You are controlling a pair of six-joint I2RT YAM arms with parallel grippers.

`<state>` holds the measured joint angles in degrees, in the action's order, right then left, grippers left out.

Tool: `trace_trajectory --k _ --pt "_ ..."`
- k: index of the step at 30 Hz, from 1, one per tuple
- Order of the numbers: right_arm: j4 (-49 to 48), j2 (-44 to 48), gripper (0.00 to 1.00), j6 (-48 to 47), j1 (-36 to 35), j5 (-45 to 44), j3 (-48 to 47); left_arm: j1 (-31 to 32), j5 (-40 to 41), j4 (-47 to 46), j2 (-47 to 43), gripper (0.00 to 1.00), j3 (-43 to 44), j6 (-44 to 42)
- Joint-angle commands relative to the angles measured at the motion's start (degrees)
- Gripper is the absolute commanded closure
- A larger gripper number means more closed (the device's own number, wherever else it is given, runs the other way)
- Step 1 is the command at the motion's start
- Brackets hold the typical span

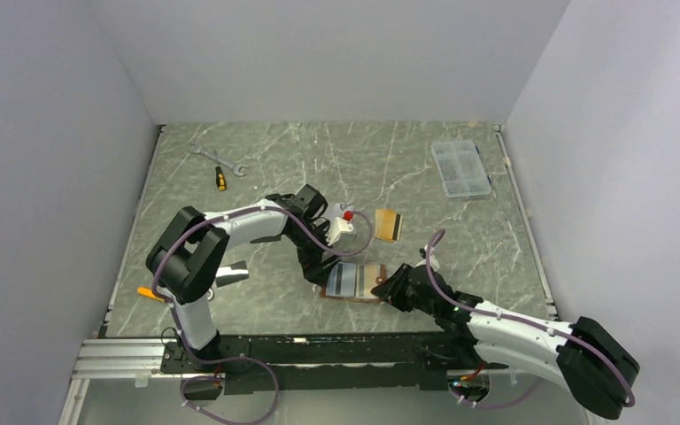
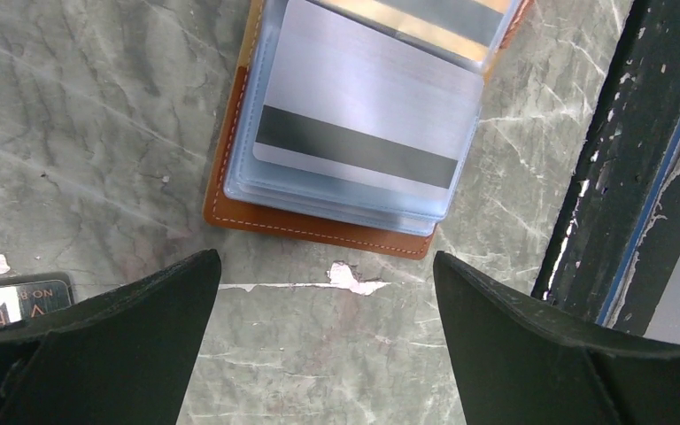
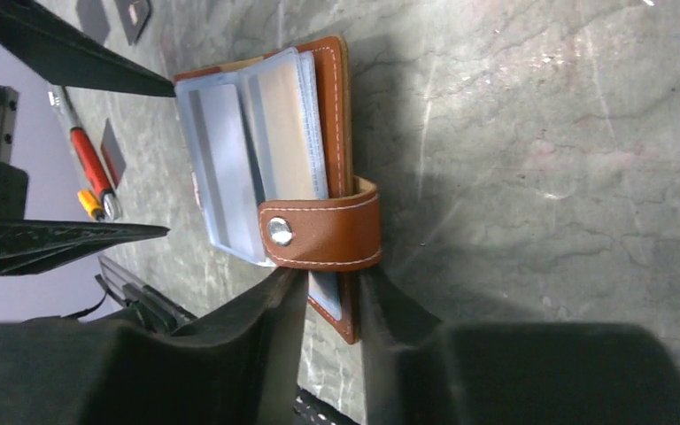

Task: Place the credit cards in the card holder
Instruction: Pick up the card holder from the center of the board, then place the card holder at the center of the board.

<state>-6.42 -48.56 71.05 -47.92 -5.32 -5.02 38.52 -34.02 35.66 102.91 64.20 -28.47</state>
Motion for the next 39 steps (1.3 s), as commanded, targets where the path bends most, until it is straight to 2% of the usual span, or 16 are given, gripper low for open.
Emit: trace_trajectory --k 1,3,8,13,20,25,28,31,34,39 --pt "-4.8 -2.4 0.81 -2.6 0.2 -1.0 -1.2 0.3 1.2 1.3 0.9 0.01 -1.3 -1.5" --pt "-5.9 -3.1 1.0 -4.0 0.2 -0.9 -2.7 0.2 1.1 1.8 -0.4 0.01 -1.0 -1.2" --pt "4.0 -2.9 1.0 -11.6 0.3 -0.7 -12.7 -1.6 -2.9 3.7 -8.6 0.01 0.4 -0.6" --pt "14.9 -2.2 1.0 -18.2 0.0 2.2 -22.9 -9.6 -11.1 0.9 -16.0 0.01 -1.0 -0.8" --pt "23.1 -0.6 1.0 -23.7 -0.5 6.0 -33.5 -16.7 -11.2 -5.9 -14.5 0.01 -3.9 5.0" --pt "25.4 3.7 1.0 -23.6 -0.4 7.4 -35.6 -22.0 -10.1 -11.2 -14.7 0.01 -6.3 9.5" --pt "25.1 6.6 1.0 -22.7 -0.4 7.4 -34.9 -22.2 -11.4 -10.6 -14.6 0.01 -7.4 8.0" --pt "20.9 9.1 1.0 -21.0 -0.4 7.7 -32.8 -22.0 -17.9 -11.5 -14.4 0.01 -9.4 8.3" --pt "16.3 8.7 1.0 -19.1 -0.4 8.1 -30.4 -20.1 -24.3 -13.0 -16.2 0.01 -10.4 8.6" --pt "8.2 5.6 1.0 -17.0 -0.4 8.6 -27.7 -16.5 -28.4 -12.3 -18.2 0.0 -9.1 8.5"
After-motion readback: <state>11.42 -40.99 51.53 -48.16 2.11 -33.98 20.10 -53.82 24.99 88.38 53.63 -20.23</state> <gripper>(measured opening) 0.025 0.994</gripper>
